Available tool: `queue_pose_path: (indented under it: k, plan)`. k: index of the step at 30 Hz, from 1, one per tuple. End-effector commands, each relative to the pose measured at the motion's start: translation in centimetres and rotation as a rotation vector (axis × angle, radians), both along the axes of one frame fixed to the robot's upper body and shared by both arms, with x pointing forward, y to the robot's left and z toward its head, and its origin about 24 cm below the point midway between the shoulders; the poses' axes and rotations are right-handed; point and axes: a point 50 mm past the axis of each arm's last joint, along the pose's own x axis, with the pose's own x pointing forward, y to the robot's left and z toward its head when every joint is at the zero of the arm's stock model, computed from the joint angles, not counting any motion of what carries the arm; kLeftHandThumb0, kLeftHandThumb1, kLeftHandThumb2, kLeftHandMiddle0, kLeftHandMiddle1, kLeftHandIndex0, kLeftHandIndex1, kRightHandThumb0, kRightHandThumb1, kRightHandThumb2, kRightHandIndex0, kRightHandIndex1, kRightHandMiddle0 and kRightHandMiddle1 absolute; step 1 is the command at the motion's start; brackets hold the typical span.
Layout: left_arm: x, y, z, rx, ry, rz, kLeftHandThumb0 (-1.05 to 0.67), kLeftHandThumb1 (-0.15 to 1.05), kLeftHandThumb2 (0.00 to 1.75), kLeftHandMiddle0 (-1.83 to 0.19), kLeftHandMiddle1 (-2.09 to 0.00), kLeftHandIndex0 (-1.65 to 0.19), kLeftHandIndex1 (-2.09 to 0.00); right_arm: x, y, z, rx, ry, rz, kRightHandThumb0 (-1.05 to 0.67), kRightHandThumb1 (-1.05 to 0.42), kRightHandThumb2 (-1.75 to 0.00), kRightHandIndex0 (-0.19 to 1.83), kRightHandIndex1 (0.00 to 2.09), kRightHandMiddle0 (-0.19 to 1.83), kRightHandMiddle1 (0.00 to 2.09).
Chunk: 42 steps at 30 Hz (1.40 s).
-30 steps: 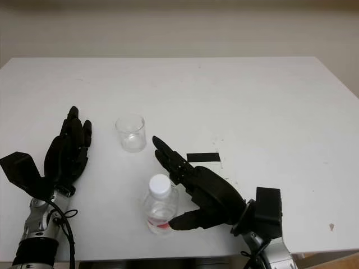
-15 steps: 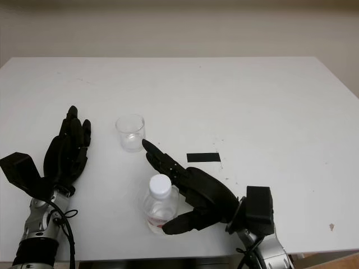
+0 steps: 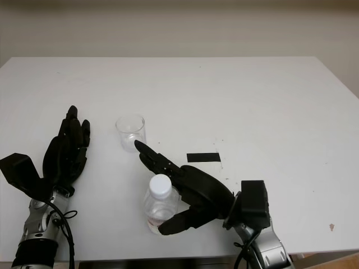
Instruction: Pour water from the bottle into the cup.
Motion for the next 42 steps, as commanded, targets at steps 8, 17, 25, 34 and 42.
queue_pose_path:
  k: [8, 17, 25, 34, 42]
  plan:
    - [-0.4, 0.3, -0.3, -0.003, 0.012, 0.006, -0.71, 1.05, 0.59, 0.15, -0.05, 0.15, -0.06, 0.0, 0.3, -0.1, -0.025, -0.033, 0.032, -0.76, -0.87, -0.05, 0.18, 0.13, 0.21, 0.17]
    - [-0.4, 0.1, -0.2, -0.007, 0.011, 0.015, -0.72, 1.05, 0.57, 0.13, -0.06, 0.14, -0.06, -0.3, 0.2, -0.2, -0.029, -0.079, 0.029, -0.54, -0.88, -0.05, 0.04, 1.33, 0.02, 1.49]
    - [-0.4, 0.2, -0.2, -0.003, 0.009, 0.015, -0.72, 1.05, 0.57, 0.13, -0.05, 0.14, -0.06, -0.7, 0.4, -0.3, -0.044, -0.092, -0.041, -0.44, -0.95, -0.06, 0.19, 2.08, 0.12, 2.09]
    - [-0.4, 0.4, -0.2, -0.002, 0.013, 0.012, -0.72, 1.05, 0.57, 0.13, -0.05, 0.13, -0.06, -1.3, 0.9, -0.4, -0.011, -0.069, -0.164, -0.34, -1.05, -0.18, 1.27, 2.09, 0.65, 2.09]
    - [-0.2, 0.3, -0.2, -0.004, 0.012, 0.004, -0.71, 1.05, 0.57, 0.14, -0.05, 0.14, -0.06, -0.8, 1.0, -0.1, 0.041, -0.067, -0.270, -0.26, -1.05, -0.28, 1.58, 2.09, 0.76, 2.09]
